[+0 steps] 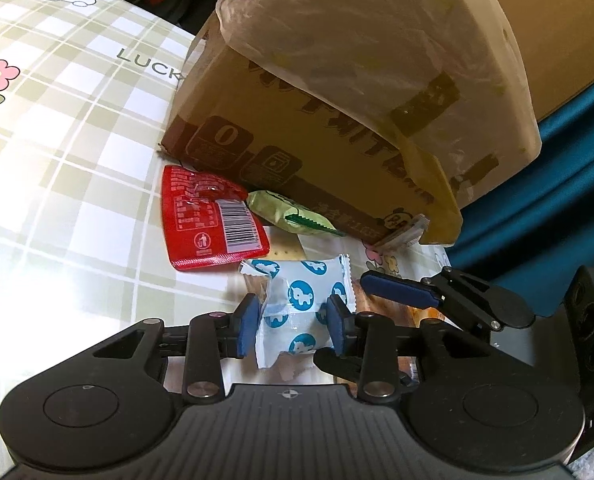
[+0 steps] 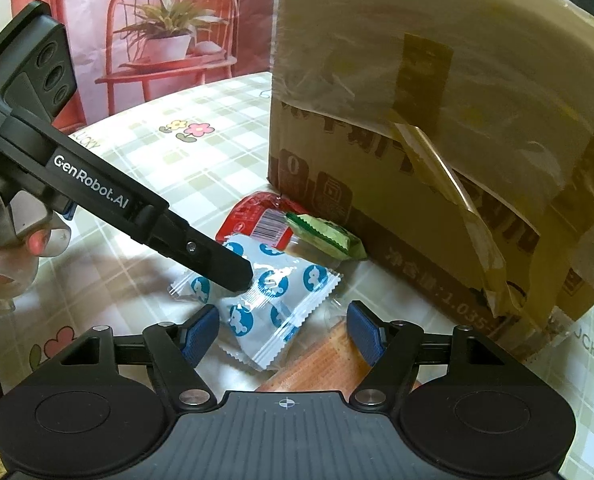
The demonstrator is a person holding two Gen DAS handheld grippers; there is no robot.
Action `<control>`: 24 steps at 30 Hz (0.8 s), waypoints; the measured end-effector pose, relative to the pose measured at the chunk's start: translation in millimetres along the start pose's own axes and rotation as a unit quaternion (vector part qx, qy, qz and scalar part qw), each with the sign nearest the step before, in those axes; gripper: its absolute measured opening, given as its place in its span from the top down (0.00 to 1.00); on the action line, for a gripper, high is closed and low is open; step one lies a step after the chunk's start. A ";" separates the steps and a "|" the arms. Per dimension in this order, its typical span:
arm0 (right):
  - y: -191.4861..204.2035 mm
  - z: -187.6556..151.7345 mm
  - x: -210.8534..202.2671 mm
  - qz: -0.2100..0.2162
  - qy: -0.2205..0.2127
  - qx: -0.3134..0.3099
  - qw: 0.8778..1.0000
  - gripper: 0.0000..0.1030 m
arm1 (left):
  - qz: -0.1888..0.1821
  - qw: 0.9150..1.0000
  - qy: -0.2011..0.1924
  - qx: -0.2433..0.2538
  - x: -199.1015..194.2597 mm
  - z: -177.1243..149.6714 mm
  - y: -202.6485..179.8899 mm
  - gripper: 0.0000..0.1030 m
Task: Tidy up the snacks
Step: 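Close both grippers on the blue-and-white snack and lift it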
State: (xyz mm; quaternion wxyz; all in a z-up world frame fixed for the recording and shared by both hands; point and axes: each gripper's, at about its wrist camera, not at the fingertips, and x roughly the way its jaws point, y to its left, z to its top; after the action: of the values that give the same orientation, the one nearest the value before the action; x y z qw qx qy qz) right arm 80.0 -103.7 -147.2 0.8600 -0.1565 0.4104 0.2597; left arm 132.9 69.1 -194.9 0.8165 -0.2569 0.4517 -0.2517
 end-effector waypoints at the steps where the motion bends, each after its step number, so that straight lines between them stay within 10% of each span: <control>1: 0.3 0.5 0.4 0.000 0.001 -0.002 1.000 0.35 | 0.000 1.000 0.000 -0.001 0.0 -0.2 0.6 0.60; 24: 5.5 11.6 17.3 0.019 0.020 -0.026 0.999 0.43 | 0.015 1.000 -0.016 -0.004 -7.8 -2.4 6.9 0.57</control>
State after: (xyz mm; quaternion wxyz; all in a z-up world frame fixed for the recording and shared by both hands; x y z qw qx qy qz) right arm 93.2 -88.1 -154.0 0.8424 -0.1761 0.4231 0.2835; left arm 128.5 78.8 -195.7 0.8261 -0.2575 0.4438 -0.2332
